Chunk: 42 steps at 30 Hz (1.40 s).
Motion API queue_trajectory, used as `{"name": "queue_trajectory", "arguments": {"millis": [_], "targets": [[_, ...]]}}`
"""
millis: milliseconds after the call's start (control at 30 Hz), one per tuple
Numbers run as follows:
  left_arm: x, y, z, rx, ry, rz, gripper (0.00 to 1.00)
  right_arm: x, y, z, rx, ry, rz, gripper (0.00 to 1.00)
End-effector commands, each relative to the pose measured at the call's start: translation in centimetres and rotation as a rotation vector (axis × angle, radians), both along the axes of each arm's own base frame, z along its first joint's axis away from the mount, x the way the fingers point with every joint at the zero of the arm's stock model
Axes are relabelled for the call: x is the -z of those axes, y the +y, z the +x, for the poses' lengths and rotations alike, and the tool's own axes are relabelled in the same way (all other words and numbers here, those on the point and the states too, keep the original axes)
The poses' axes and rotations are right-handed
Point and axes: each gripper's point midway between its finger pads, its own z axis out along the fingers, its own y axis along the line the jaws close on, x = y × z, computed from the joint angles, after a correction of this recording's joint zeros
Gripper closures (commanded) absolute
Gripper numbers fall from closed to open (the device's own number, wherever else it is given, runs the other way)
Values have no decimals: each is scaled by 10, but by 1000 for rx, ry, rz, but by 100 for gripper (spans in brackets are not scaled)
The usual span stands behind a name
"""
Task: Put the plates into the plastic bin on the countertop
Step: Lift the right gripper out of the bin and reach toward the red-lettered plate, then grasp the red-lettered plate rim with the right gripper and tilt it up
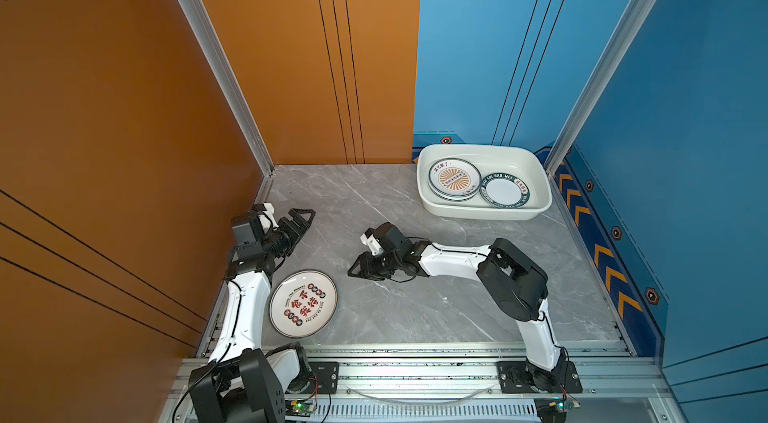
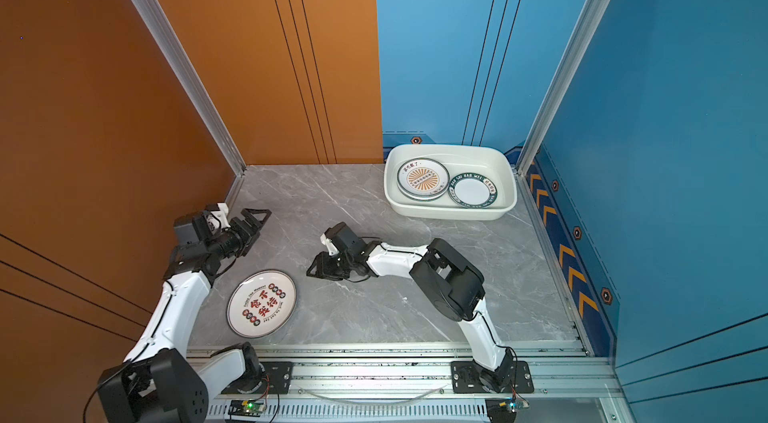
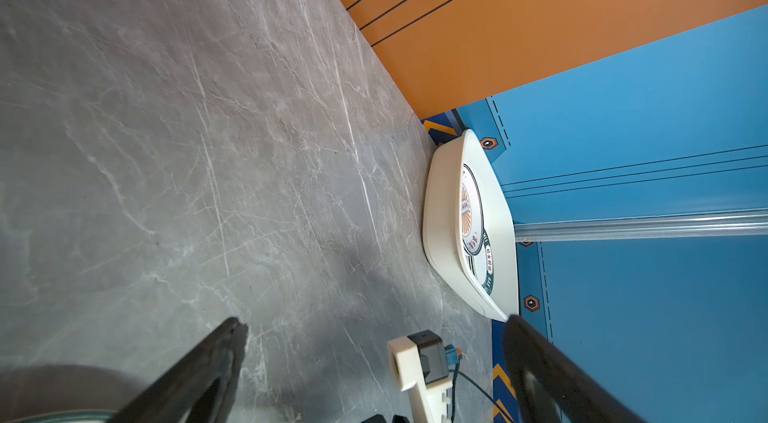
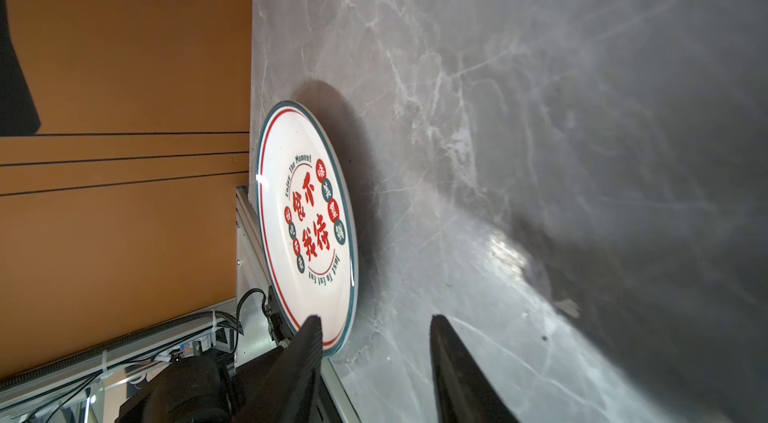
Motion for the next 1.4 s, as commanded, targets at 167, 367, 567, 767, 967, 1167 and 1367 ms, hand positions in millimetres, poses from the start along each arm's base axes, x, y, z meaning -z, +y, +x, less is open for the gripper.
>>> {"name": "queue_trajectory", "arguments": {"millis": [167, 367, 567, 767, 967, 1167, 1367], "targets": [[1, -1, -3, 14, -10, 2, 2, 14, 33, -30, -48, 57, 28, 55], [4, -1, -4, 17, -5, -1, 2, 21, 47, -42, -67, 75, 31, 55], [9, -1, -5, 15, -3, -9, 2, 33, 60, -51, -81, 104, 26, 56], [12, -2, -6, 18, -1, -14, 2, 47, 64, -48, -53, 126, 17, 62], [15, -1, -6, 18, 2, -17, 2, 53, 62, -39, -17, 121, 8, 82], [16, -2, -7, 22, 2, -23, 2, 50, 53, -23, 17, 110, 8, 97], [22, -3, -7, 22, 5, -35, 2, 33, 28, 6, 72, 78, 16, 100]]}}
